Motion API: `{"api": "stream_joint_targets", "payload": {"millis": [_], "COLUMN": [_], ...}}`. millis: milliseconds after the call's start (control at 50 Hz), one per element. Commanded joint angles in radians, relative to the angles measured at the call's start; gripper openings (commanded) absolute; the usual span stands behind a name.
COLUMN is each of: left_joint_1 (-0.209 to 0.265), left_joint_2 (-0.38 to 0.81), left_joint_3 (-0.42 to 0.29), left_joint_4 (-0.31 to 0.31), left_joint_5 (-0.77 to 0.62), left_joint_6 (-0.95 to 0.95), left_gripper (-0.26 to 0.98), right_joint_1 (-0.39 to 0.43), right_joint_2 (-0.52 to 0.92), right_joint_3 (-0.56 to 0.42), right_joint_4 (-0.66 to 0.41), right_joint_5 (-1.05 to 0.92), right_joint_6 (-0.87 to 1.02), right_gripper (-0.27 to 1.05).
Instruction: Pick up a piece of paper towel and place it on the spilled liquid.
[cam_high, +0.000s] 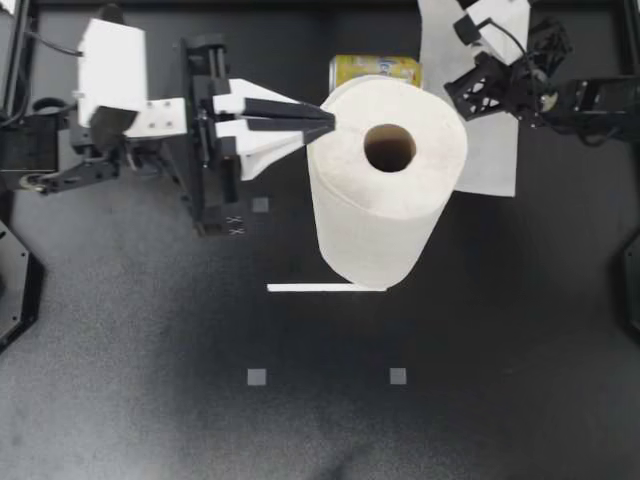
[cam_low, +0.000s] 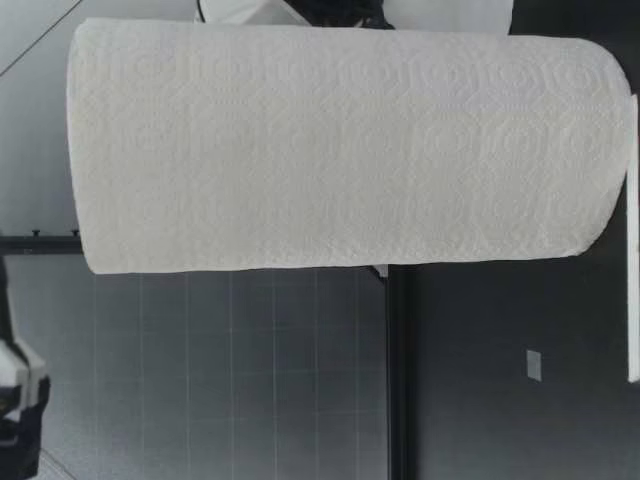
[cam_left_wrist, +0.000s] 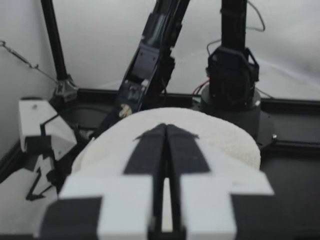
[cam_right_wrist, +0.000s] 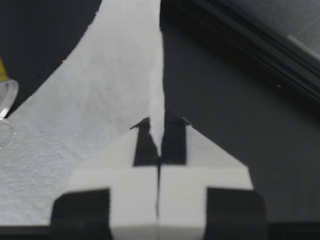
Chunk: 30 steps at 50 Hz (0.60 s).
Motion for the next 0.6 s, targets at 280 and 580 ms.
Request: {"api": "stream_joint_targets", "payload": {"millis": [280,580], "left_joint_1": [-0.002,-0.002], "left_joint_2": [-0.055,-0.055], "left_joint_3": [0.017,0.017], "left_joint_4": [0.002,0.002], "left_joint_5": [-0.012,-0.012], "left_joint_6": [-0.002,-0.002], "left_gripper": [0.10,0.10], "right_joint_1": [-0.011,-0.009], "right_joint_2": [-0.009,-0.026], "right_joint_3": [-0.038,-0.026], "right_joint_4": [0.028,0.077], "right_joint_5": [0.000,0.048], "right_joint_6": [-0.005,-0.020], "right_gripper": [0.15,0.64]}}
